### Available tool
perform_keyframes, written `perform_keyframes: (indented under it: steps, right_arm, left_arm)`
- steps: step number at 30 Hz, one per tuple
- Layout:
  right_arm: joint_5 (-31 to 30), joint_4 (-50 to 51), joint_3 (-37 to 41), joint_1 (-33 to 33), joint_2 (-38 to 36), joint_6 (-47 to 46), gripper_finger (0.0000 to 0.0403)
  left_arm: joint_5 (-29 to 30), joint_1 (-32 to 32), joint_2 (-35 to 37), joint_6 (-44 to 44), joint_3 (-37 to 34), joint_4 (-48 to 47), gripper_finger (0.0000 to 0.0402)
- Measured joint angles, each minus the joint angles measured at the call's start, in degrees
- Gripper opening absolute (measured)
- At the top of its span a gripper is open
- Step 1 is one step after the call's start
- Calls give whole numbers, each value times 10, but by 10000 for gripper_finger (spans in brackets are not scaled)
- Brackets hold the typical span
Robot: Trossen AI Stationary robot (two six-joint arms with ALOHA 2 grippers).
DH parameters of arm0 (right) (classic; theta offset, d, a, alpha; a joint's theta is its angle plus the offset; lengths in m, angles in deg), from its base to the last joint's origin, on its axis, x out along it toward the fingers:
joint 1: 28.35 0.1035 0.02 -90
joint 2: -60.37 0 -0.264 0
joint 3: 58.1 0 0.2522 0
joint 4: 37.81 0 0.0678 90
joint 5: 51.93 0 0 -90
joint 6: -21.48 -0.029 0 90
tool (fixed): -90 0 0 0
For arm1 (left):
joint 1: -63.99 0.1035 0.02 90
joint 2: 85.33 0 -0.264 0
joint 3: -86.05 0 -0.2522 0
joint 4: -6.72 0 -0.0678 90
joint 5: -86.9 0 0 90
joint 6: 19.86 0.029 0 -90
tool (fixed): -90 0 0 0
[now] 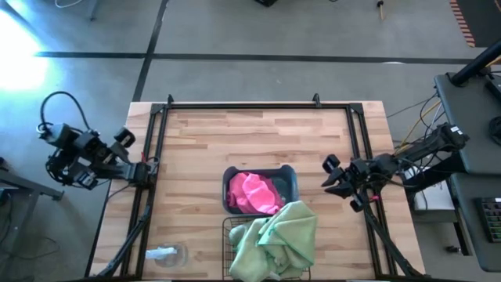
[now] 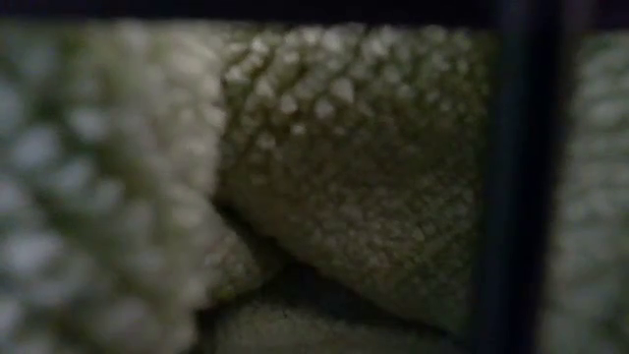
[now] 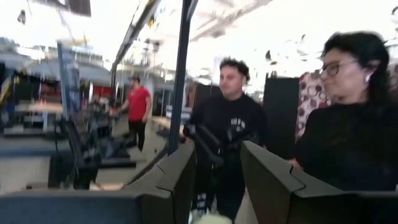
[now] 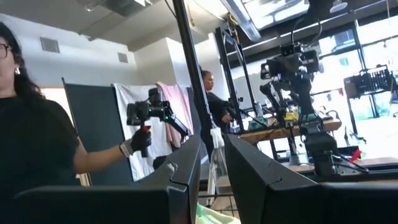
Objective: Sort microfiber towel by color & place in baskets
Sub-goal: Return to Home Position
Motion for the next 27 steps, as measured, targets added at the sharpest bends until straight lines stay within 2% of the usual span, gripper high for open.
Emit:
perform_keyframes:
  steps: [9,14,18,27]
  right_arm:
    - [1,-97,68,0,-3,-7,68]
    - [1,-100,69,0,-3,-7,68]
    - [1,-77,69,0,-3,-6,68]
    - [-1,80,70,0,-3,-3,68]
  left_arm:
    - [0,0,8,-1,-17,18,116]
    - [0,0,8,-1,-35,35,116]
    - [0,0,8,-1,-49,36,116]
    - [0,0,8,5,-81,59,116]
